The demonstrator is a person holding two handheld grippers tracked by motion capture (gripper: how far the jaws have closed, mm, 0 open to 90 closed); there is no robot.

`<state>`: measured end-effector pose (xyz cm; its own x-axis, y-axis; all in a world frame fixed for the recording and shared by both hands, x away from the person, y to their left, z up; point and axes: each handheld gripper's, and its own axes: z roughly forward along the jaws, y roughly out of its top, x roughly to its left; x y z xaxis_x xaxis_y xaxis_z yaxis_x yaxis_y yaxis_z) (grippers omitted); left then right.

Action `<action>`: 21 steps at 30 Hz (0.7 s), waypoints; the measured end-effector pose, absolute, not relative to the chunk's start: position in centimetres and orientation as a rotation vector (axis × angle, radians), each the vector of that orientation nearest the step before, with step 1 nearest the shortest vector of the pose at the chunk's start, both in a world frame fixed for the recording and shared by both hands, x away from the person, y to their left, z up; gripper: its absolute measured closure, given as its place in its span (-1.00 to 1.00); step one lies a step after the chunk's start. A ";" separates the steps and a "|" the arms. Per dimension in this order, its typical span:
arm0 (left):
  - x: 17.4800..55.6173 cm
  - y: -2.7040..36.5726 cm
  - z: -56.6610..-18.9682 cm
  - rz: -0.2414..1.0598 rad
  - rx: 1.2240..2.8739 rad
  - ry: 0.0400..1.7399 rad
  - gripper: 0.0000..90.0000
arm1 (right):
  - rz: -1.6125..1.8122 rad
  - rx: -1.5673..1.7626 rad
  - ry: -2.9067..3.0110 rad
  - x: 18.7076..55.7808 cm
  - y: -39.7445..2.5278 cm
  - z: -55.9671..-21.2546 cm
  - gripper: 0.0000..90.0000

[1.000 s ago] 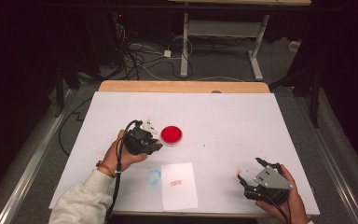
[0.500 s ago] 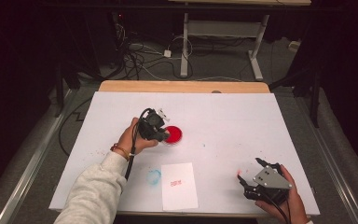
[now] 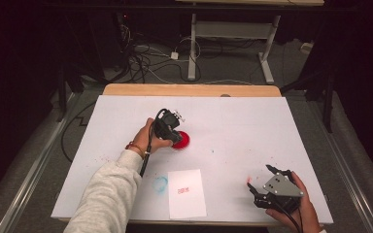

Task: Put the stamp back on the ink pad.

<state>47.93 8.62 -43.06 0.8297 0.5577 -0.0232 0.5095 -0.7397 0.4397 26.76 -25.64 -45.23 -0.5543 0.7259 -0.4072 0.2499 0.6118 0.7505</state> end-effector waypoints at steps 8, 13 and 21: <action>47.9 8.8 -43.0 0.155 2.560 0.806 0.56 | 0.833 0.759 2.107 26.7 -25.6 -45.2 -0.56; 47.4 9.4 -42.1 0.180 2.498 0.811 0.48 | 0.835 0.760 2.102 26.7 -25.6 -45.2 -0.56; 45.8 10.3 -40.5 0.265 2.408 0.775 0.18 | 0.836 0.761 2.097 26.6 -25.6 -45.1 -0.56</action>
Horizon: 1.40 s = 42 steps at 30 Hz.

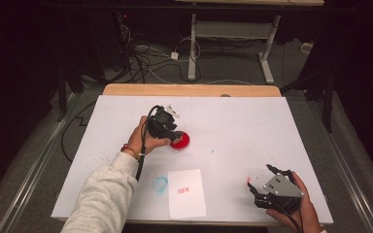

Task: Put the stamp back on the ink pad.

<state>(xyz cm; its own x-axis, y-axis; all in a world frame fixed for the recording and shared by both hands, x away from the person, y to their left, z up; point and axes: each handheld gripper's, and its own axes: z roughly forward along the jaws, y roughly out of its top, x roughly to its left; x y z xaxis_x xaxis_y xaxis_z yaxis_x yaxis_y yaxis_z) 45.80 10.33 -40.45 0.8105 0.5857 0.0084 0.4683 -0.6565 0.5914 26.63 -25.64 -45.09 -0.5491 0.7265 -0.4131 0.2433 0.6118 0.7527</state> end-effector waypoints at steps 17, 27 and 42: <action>41.4 11.5 -39.5 0.505 2.211 0.685 -0.47 | 0.861 0.771 2.090 26.6 -25.7 -44.9 -0.56; 39.3 12.1 -39.6 0.590 2.135 0.647 -0.60 | 0.873 0.771 2.084 26.5 -25.7 -44.8 -0.56; 36.1 12.9 -40.0 0.704 2.108 0.559 -0.63 | 0.914 0.789 2.069 26.5 -26.0 -44.5 -0.56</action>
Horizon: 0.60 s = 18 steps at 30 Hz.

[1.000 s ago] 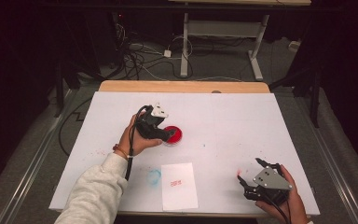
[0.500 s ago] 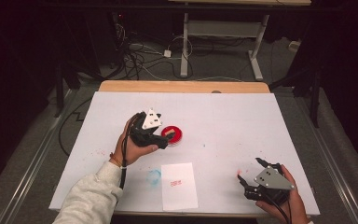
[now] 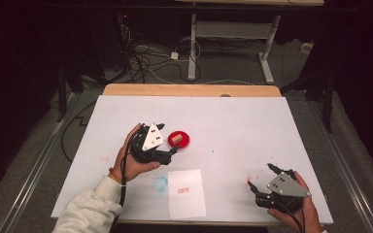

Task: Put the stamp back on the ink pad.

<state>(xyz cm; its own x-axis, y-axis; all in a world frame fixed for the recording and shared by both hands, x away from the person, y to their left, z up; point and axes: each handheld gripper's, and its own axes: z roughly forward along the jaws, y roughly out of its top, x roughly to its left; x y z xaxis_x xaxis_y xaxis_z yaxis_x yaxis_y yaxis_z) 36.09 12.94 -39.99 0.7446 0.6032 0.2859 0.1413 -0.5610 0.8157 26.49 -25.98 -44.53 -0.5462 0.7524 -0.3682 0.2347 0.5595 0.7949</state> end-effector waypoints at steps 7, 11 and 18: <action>34.9 13.5 -40.0 0.768 2.075 0.547 -0.63 | 0.938 0.789 2.046 26.4 -26.1 -44.3 -0.56; 34.4 13.8 -40.1 0.783 2.074 0.528 -0.63 | 0.951 0.787 2.037 26.3 -26.1 -44.1 -0.56; 33.2 14.3 -40.5 0.815 2.074 0.512 -0.63 | 0.964 0.782 2.024 26.1 -26.1 -43.9 -0.56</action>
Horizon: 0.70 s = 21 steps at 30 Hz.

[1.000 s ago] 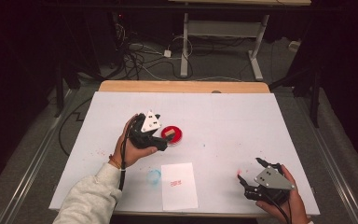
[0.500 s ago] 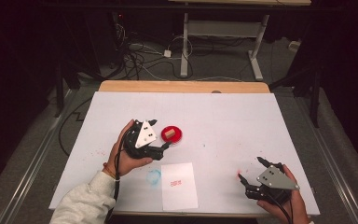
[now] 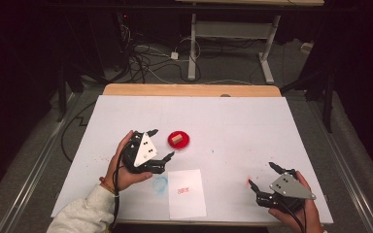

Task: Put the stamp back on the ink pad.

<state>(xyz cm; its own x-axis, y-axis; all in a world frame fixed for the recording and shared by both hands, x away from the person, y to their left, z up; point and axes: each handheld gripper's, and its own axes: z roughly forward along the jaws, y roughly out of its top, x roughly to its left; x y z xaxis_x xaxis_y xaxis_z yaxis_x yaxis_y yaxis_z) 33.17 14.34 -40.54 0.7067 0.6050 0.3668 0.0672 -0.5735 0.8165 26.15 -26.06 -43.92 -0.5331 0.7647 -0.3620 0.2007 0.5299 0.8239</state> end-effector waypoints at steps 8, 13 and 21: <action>31.9 15.0 -41.2 0.836 2.081 0.495 -0.63 | 0.978 0.780 2.009 26.1 -26.0 -43.8 -0.56; 31.2 15.2 -41.9 0.846 2.099 0.486 -0.63 | 0.984 0.779 2.001 26.0 -26.0 -43.7 -0.56; 30.0 15.8 -42.5 0.844 2.092 0.491 -0.63 | 0.983 0.775 1.996 26.0 -26.1 -43.6 -0.56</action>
